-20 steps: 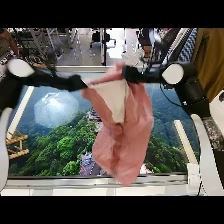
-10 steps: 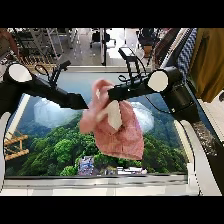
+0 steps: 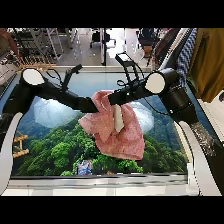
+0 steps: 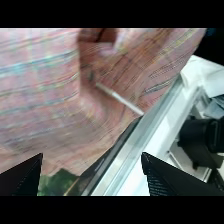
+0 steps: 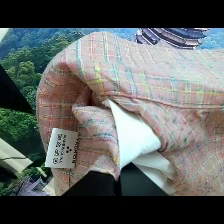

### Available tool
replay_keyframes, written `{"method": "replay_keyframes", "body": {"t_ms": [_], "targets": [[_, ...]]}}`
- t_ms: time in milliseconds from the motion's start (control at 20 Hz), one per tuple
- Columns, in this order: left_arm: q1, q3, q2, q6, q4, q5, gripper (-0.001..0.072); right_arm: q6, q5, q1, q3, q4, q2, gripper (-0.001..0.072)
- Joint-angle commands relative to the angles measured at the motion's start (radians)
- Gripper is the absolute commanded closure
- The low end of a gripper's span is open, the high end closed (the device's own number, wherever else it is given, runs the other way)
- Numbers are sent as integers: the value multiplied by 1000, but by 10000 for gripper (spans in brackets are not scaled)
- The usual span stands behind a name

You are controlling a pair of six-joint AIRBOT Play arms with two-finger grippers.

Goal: Fold the clothes and pants, and hang the long-sleeved shirts on hangers.

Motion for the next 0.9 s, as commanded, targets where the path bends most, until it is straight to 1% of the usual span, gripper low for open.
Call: {"method": "replay_keyframes", "body": {"t_ms": [0,100,250,300,350,400,450,600,700,800,850], "targets": [[-13,0,-20,-50,-44,26,6,0,4,1,0,-1,0,691],[-14,0,-36,-108,-34,83,16,0,4,1,0,0,0,691],[-14,-1,-97,-247,29,131,17,0,14,1,0,6,0,690],[-14,-1,-125,-258,19,150,87,0,22,1,0,8,0,690],[-14,-1,-148,-257,-1,177,290,0,38,1,-1,7,-1,690],[-13,0,-166,-252,-28,211,558,0,58,1,-1,6,-3,690],[-13,0,-172,-226,-58,238,685,0,81,1,-4,3,-5,690],[13,0,-156,-170,-151,262,691,10,97,0,-51,-3,-6,689],[44,0,-133,-167,-149,260,692,16,90,0,-98,-6,-6,583],[89,0,-107,-167,-149,261,692,19,88,0,-139,-32,-6,655],[113,0,-96,-167,-149,261,693,19,89,0,-152,-53,-6,655]]}}
